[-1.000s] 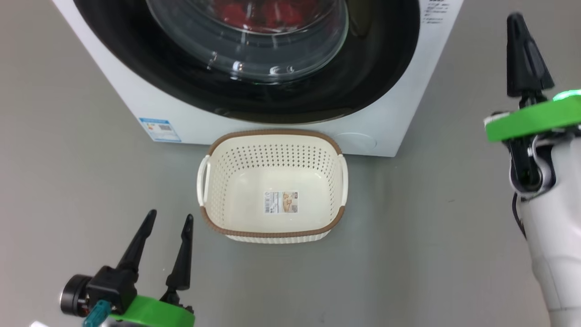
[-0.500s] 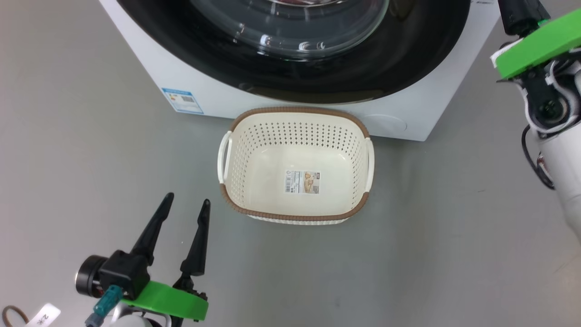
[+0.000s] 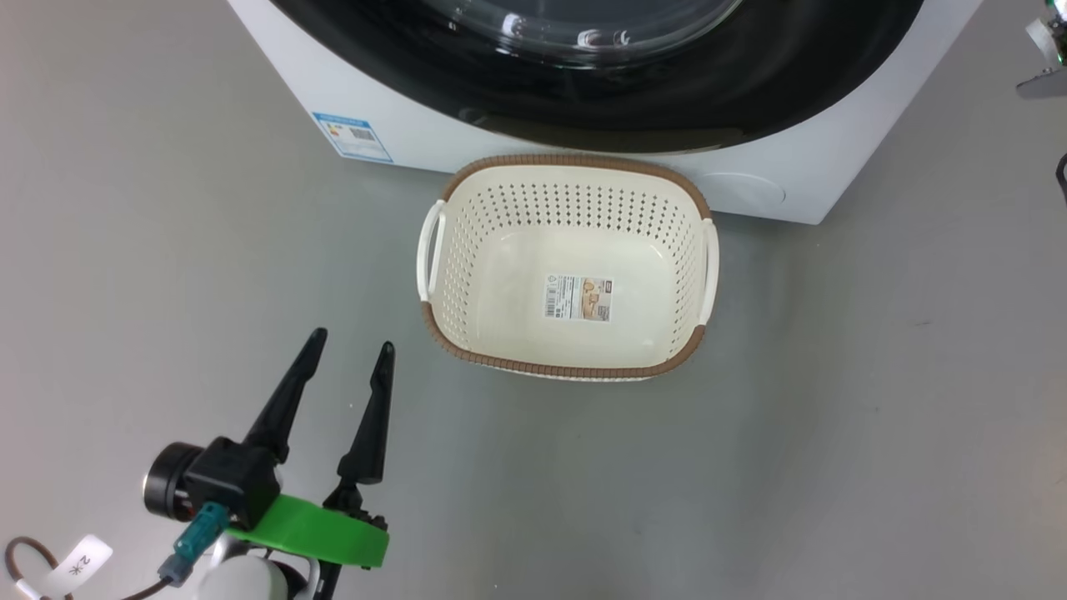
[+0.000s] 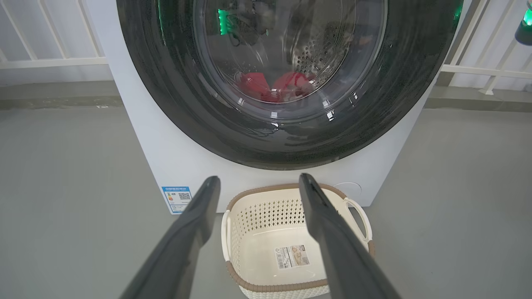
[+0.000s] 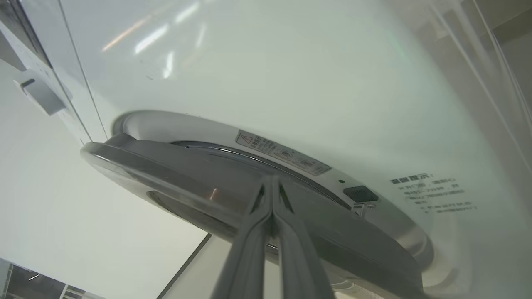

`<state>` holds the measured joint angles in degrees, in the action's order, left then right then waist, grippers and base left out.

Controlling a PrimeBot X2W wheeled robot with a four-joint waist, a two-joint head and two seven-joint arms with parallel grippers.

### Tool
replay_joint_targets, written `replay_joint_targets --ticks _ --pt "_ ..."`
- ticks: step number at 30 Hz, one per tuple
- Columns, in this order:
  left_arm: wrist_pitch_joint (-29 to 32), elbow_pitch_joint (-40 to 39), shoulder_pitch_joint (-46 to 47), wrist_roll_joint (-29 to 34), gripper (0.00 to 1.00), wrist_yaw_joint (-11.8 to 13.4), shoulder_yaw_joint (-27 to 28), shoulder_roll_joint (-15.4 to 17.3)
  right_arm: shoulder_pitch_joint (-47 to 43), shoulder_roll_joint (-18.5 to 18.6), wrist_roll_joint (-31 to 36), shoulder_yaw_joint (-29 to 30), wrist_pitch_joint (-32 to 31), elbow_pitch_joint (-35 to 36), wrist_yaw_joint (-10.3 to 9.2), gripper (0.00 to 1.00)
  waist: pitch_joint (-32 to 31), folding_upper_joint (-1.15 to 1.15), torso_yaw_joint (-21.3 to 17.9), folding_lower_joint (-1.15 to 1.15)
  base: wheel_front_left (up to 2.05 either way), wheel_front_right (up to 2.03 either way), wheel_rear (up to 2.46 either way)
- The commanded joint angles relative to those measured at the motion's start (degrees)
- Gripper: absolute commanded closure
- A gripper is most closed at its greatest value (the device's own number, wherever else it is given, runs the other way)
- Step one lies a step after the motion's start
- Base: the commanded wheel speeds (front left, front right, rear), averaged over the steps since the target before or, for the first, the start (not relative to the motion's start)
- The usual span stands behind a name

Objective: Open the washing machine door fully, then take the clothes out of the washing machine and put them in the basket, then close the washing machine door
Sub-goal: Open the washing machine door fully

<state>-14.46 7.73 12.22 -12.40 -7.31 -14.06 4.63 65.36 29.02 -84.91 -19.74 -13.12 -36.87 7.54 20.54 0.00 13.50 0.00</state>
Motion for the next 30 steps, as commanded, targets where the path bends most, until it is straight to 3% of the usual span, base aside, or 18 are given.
replay_joint_targets --ticks 1,8,18,30 --pt "-0.54 -1.42 1.43 -0.52 0.00 -0.18 1.66 1.36 1.23 0.05 -1.14 -0.04 -1.60 0.63 -0.05 1.00 0.71 0.00 0.37 0.00 0.00 0.00 0.00" --pt "-0.54 -1.53 2.30 -0.79 0.00 -0.18 0.77 1.15 5.39 0.32 -4.69 -0.45 -10.55 -4.96 -0.05 1.00 2.35 0.00 1.05 0.00 0.00 0.00 0.00" --pt "-0.54 -1.55 3.39 -1.21 0.00 -0.18 -0.10 0.76 10.00 -1.40 -7.20 -0.03 -15.83 -9.24 -0.05 1.00 3.87 0.00 2.06 0.00 0.00 0.00 0.00" --pt "-0.54 -0.80 2.91 -1.27 0.00 -0.18 -0.19 0.34 6.71 -3.51 -7.36 -3.54 -24.02 -9.19 -0.05 1.00 1.84 0.00 1.87 0.00 0.00 0.00 0.00"
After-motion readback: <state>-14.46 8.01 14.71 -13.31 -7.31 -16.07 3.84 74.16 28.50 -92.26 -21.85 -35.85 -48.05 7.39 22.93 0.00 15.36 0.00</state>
